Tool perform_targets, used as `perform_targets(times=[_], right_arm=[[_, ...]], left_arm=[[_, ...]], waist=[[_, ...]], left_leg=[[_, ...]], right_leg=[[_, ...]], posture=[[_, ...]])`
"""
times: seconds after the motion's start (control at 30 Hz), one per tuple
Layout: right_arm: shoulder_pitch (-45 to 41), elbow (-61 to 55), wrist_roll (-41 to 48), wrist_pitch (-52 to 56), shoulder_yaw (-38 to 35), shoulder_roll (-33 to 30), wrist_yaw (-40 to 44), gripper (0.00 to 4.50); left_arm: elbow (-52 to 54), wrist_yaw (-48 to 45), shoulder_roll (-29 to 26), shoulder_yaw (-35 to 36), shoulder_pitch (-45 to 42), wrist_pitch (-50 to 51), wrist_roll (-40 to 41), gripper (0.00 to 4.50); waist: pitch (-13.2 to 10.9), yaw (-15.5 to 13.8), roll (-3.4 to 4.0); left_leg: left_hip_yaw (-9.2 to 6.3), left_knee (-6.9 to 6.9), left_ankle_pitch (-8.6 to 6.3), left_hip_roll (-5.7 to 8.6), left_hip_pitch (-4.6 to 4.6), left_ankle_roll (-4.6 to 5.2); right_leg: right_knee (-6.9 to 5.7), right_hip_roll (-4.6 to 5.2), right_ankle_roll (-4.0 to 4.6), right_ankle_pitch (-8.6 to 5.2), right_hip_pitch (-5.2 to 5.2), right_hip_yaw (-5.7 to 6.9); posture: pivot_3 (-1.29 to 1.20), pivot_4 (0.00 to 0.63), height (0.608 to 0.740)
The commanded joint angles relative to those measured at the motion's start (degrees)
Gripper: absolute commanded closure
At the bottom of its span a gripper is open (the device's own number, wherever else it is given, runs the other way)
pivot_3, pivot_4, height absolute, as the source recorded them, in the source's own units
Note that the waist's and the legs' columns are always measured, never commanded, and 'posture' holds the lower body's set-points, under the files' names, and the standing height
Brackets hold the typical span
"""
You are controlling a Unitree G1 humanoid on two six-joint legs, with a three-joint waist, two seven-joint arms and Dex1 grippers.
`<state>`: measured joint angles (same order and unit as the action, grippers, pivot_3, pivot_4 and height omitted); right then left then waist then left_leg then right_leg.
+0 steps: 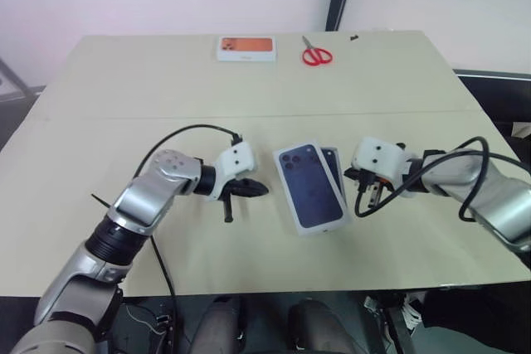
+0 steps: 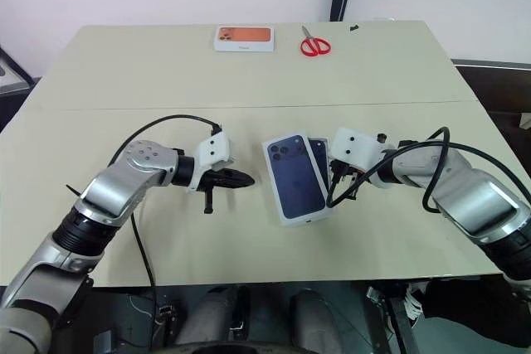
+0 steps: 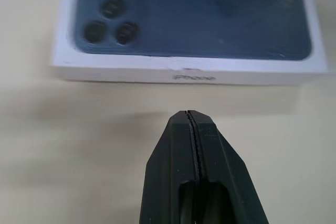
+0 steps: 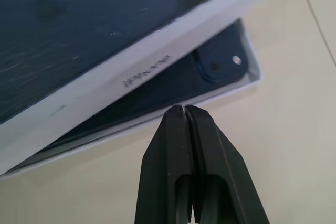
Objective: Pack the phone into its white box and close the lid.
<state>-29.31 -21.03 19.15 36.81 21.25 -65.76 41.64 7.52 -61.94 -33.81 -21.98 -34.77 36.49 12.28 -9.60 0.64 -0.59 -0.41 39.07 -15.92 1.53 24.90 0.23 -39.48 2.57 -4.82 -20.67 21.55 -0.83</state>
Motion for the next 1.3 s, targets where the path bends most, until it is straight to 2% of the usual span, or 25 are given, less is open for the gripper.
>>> perform_targets(times=[0.03, 0.2, 0.47, 0.63, 1.03, 1.3], right_arm=[[0.4, -0.8, -3.1, -1.8, -2.5, 1.0, 2.2, 4.44], [1.6, -1.2, -6.3, -2.6, -2.8, 2.6, 3.9, 4.44], [2.6, -2.0, -9.0, -1.6, -4.4, 5.4, 5.7, 4.44], [2.8, -1.7, -10.3, -1.6, -5.8, 5.8, 7.0, 4.44], [4.4, -2.8, -12.2, 0.4, -8.6, 7.1, 7.9, 4.44], [4.8, -2.0, -13.6, 1.7, -9.4, 8.0, 7.4, 4.44]], left_arm=[[1.0, 0.1, 0.2, -2.8, -1.8, 1.1, -2.4, 4.50], [-1.7, 1.7, 2.0, -5.3, -3.3, 0.2, -5.3, 4.50], [-9.4, 6.0, 8.2, -3.0, -7.2, -2.6, -6.9, 4.50], [-13.0, 6.8, 11.2, -2.4, -9.2, -7.4, -7.5, 4.50], [-22.3, 9.7, 19.7, -1.0, -14.3, -11.8, -8.6, 4.50], [-21.9, 9.0, 21.3, -1.2, -14.3, -11.5, -9.0, 4.50]], waist=[[0.0, 0.0, 0.00], [0.0, -0.1, 0.00], [0.0, -0.1, -0.01], [0.0, -0.2, -0.01], [0.0, -0.2, -0.02], [0.0, -0.2, -0.01]], left_leg=[[0.00, 0.00, 0.00, 0.00, 0.00, 0.00], [0.00, 0.03, 0.00, 0.01, 0.00, 0.00], [0.00, 0.05, 0.09, 0.01, 0.00, -0.16], [0.00, 0.06, 0.14, 0.01, 0.00, -0.24], [0.00, 0.08, 0.15, 0.03, 0.00, -0.26], [0.00, 0.08, 0.20, 0.03, 0.00, -0.35]], right_leg=[[0.00, 0.00, 0.00, 0.00, 0.00, 0.00], [0.00, 0.00, 0.00, 0.00, -0.02, 0.00], [-0.02, 0.00, 0.00, 0.00, -0.02, 0.01], [-0.03, 0.00, 0.00, 0.00, -0.02, 0.01], [-0.06, 0.00, -0.01, 0.00, -0.01, 0.02], [-0.08, 0.00, -0.01, 0.00, -0.01, 0.01]], posture=[[0.00, 0.150, 0.740], [0.00, 0.150, 0.740], [0.00, 0.150, 0.740], [0.00, 0.150, 0.740], [0.00, 0.150, 0.740], [0.00, 0.150, 0.740]])
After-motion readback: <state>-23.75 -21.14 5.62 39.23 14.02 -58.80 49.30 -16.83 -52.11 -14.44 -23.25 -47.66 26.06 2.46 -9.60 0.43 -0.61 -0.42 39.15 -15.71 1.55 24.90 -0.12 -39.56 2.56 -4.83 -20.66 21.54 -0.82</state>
